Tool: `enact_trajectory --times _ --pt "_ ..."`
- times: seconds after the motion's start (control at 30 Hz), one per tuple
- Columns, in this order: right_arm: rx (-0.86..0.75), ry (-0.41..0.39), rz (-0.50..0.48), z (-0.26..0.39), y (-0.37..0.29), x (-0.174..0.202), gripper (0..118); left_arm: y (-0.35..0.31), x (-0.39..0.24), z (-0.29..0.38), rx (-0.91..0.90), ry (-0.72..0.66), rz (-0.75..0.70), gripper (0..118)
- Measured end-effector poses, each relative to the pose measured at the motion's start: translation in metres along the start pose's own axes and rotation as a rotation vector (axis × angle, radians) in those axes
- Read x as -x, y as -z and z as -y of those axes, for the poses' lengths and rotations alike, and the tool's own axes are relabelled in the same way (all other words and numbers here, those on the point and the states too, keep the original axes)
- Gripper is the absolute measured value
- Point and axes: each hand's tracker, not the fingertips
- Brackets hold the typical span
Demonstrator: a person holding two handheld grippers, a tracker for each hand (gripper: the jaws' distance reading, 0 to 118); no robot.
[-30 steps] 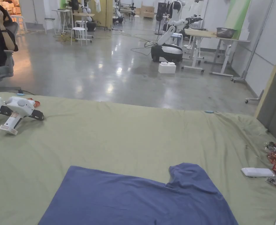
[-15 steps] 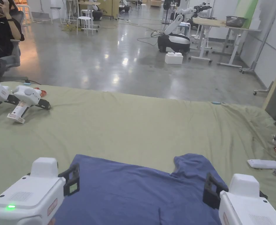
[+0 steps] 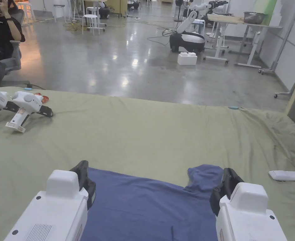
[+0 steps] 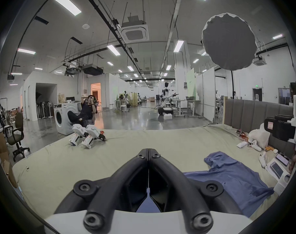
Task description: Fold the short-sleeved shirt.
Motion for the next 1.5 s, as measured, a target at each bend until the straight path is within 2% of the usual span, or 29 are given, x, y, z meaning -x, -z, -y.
enact_trajectory --times 0.17,0.3,0.43,0.5,0.6,0.7,0.77,0.9,1.0,1.1,1.13,1.23,1.27,1.33,1.37,1.4,1.47,1.5 --pt "0.126 -0.005 -0.032 0.025 0.017 -0.001 3 0.049 0.025 0.034 0.219 -0.085 0.016 0" --pt "0.227 -0.006 -0.046 0.048 0.03 -0.006 3 0.122 0.056 0.069 0.442 -0.084 0.033 0" --pt "0.289 -0.021 -0.037 0.064 0.043 -0.013 3 0.203 0.088 0.083 0.584 -0.187 0.054 0" --pt "0.315 -0.019 -0.033 0.069 0.05 -0.018 3 0.232 0.089 0.08 0.603 -0.175 0.03 0" --pt "0.348 -0.03 -0.023 0.075 0.057 -0.027 3 0.274 0.094 0.08 0.672 -0.166 0.027 14" --pt "0.358 -0.038 -0.006 0.081 0.057 -0.036 3 0.31 0.1 0.088 0.75 -0.162 0.022 45" --pt "0.369 -0.057 0.0 0.085 0.057 -0.042 3 0.319 0.093 0.086 0.786 -0.16 0.011 59" --pt "0.412 -0.063 0.032 0.095 0.057 -0.057 3 0.337 0.081 0.093 0.83 -0.131 0.043 61" --pt "0.441 -0.054 0.057 0.103 0.058 -0.065 3 0.343 0.071 0.102 0.91 -0.07 0.01 61" --pt "0.466 -0.043 0.067 0.109 0.061 -0.07 3 0.335 0.054 0.102 0.867 -0.029 -0.002 54" --pt "0.47 -0.039 0.069 0.11 0.062 -0.072 3 0.336 0.057 0.1 0.857 0.001 0.012 49" --pt "0.486 -0.032 0.074 0.115 0.07 -0.077 3 0.332 0.044 0.097 0.835 0.085 0.07 11" --pt "0.497 -0.03 0.075 0.115 0.075 -0.08 3 0.332 0.045 0.097 0.836 0.091 0.084 3" --pt "0.519 -0.03 0.08 0.114 0.088 -0.086 4 0.329 0.042 0.094 0.838 0.094 0.077 2" --pt "0.531 -0.029 0.083 0.114 0.098 -0.092 9 0.326 0.043 0.092 0.834 0.084 0.081 1" --pt "0.548 -0.028 0.086 0.112 0.109 -0.097 21 0.326 0.051 0.089 0.828 0.048 0.097 1" --pt "0.615 0.0 0.089 0.106 0.138 -0.114 61 0.315 0.052 0.079 0.79 0.0 0.107 1" --pt "0.624 0.016 0.094 0.103 0.153 -0.121 71 0.308 0.051 0.074 0.766 0.013 0.105 1"
